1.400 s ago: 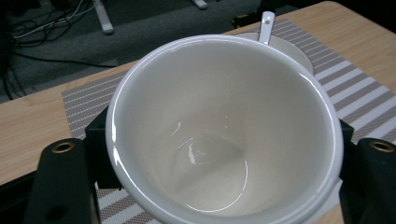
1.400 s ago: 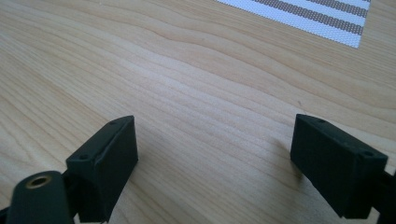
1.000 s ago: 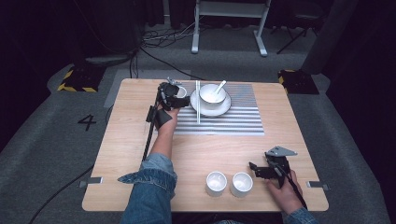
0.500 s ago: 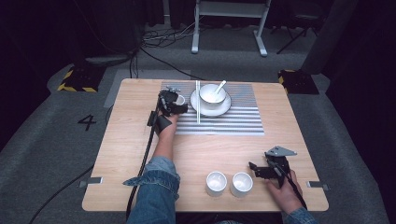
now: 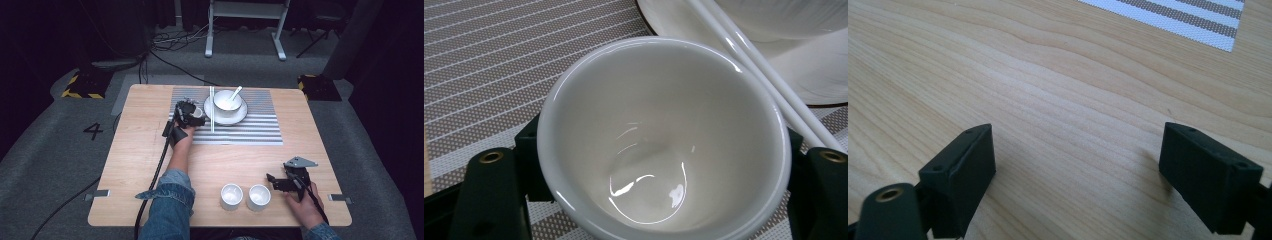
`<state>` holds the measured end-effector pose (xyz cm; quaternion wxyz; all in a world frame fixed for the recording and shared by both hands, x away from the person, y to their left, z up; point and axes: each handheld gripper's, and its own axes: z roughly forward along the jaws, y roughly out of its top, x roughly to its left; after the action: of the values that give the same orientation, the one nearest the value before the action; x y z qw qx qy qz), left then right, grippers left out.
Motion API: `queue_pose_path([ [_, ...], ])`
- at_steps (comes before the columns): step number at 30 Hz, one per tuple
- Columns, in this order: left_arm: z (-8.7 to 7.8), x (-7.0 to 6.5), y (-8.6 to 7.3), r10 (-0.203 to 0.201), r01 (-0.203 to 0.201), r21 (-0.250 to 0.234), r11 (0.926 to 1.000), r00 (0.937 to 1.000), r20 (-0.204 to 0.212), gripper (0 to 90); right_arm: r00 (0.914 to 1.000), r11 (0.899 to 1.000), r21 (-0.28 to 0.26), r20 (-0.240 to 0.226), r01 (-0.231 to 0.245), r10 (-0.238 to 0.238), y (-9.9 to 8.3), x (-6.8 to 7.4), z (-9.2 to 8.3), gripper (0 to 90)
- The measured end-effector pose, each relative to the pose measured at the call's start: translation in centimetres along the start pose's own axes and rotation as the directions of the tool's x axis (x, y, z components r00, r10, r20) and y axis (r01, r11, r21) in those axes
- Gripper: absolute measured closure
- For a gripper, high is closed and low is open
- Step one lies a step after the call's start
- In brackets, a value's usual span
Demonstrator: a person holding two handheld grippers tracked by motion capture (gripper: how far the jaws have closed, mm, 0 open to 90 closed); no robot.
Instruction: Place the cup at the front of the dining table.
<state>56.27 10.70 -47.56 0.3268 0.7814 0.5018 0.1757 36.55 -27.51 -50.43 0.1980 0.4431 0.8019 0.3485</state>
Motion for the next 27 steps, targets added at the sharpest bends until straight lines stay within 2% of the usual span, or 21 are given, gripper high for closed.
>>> queue_pose_path([
  [2,0.0,0.0,-0.1,0.008,-0.008,-0.003,1.0000,1.0000,0.001,26.6,1.0000,1.000,0.000,0.000,0.000,0.000,0.0,0.0,0.0,15.2],
  [5,-0.1,0.2,-0.7,-0.006,0.007,-0.030,0.9995,0.9999,0.012,26.5,1.0000,1.000,0.000,0.000,0.000,0.000,0.0,0.0,0.0,15.2],
  [6,-0.1,0.2,-0.8,-0.003,0.004,-0.026,0.9996,0.9999,0.013,26.4,1.0000,1.000,0.000,-0.001,0.000,0.000,0.0,0.0,0.0,15.3],
  [9,-0.2,-0.2,-0.7,0.051,-0.051,-0.004,0.9987,0.9986,-0.016,26.2,1.0000,1.000,0.000,-0.001,0.001,-0.001,0.0,0.0,0.0,15.3],
  [11,-0.2,0.0,-0.8,0.035,-0.035,-0.013,0.9993,0.9994,0.000,25.4,1.0000,1.000,0.000,-0.002,0.001,-0.001,0.0,0.0,0.0,15.3],
  [12,-0.2,0.2,-0.8,0.015,-0.015,-0.016,0.9998,0.9998,0.012,22.0,1.0000,1.000,0.000,-0.002,0.001,-0.001,0.0,0.0,0.0,15.3],
  [14,-0.4,0.3,-0.8,-0.011,0.011,-0.027,0.9996,0.9999,0.001,16.0,1.0000,1.000,0.000,-0.002,0.001,-0.001,0.0,0.0,0.0,15.3],
  [18,-1.1,0.3,-0.8,0.017,-0.017,-0.042,0.9990,0.9998,-0.004,15.3,1.0000,1.000,0.000,-0.001,0.001,-0.001,0.0,0.0,0.0,15.3],
  [22,-2.1,0.6,-1.2,-0.002,0.004,-0.083,0.9966,0.9998,0.020,15.0,1.0000,1.000,0.000,-0.001,0.001,-0.001,0.0,0.0,0.0,15.3],
  [24,-2.6,0.7,-1.3,-0.014,0.018,-0.075,0.9970,0.9990,0.043,14.8,1.0000,1.000,0.000,-0.001,0.001,-0.001,0.0,0.0,0.0,15.3],
  [27,-4.1,0.6,-2.0,0.003,0.004,-0.117,0.9932,0.9983,0.057,15.2,1.0000,1.000,0.000,-0.002,0.002,-0.002,0.0,0.0,0.0,15.3],
])
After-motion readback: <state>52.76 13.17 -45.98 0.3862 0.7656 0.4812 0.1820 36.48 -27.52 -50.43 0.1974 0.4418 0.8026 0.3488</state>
